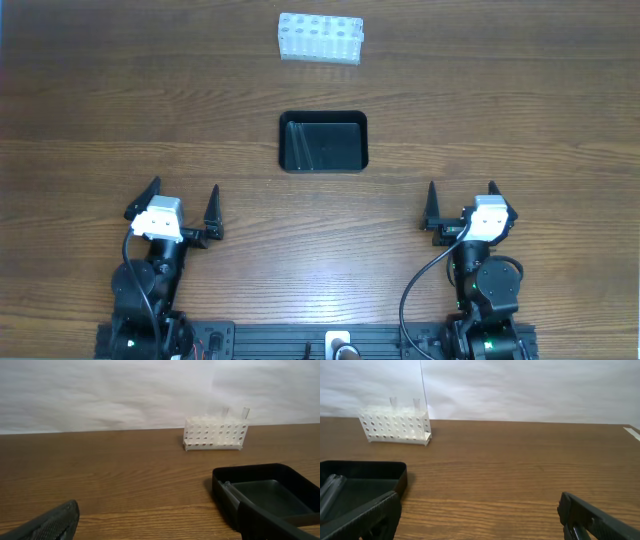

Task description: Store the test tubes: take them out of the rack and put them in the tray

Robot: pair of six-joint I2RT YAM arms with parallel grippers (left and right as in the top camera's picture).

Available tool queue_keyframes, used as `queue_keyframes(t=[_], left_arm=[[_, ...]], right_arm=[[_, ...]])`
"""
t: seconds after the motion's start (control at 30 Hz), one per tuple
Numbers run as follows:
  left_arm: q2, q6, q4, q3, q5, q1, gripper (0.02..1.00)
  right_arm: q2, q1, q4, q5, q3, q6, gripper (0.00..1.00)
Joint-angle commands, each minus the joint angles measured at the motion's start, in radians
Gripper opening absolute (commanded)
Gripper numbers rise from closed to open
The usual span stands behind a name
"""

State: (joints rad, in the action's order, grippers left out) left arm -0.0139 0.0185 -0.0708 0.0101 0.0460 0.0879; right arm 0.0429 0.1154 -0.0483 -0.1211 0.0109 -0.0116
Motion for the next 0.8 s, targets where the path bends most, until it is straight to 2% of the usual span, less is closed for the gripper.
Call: queue_keyframes(t=[0.03,0.23,0.4,0.53,0.8], left_arm=[[0.007,-0.011,-0.002,-0.004,0.017,-0.007,0.998],[0.008,-0.011,-0.002,-0.004,0.017,-0.007,0.998],[0.008,-0.011,-0.002,-0.004,0.017,-0.007,1.0],[0.007,-0.011,-0.002,-0.004,0.017,-0.007,0.998],[0.007,-0.011,-0.002,-0.004,0.017,-0.007,1.0]], right_arm=[[0.057,-0.006,0.03,0.027,-0.005,0.015,0.991],[0.282,-0.006,0.295,0.046,0.005,0.015,0.993],[0.569,-0.003,0.505,0.17,0.114,0.014,0.991],[0.793,0.023,0.52,0.229,0.273,0.014,0.991],[1.255,0.181,0.51,0.233,0.62,0.039,0.993]])
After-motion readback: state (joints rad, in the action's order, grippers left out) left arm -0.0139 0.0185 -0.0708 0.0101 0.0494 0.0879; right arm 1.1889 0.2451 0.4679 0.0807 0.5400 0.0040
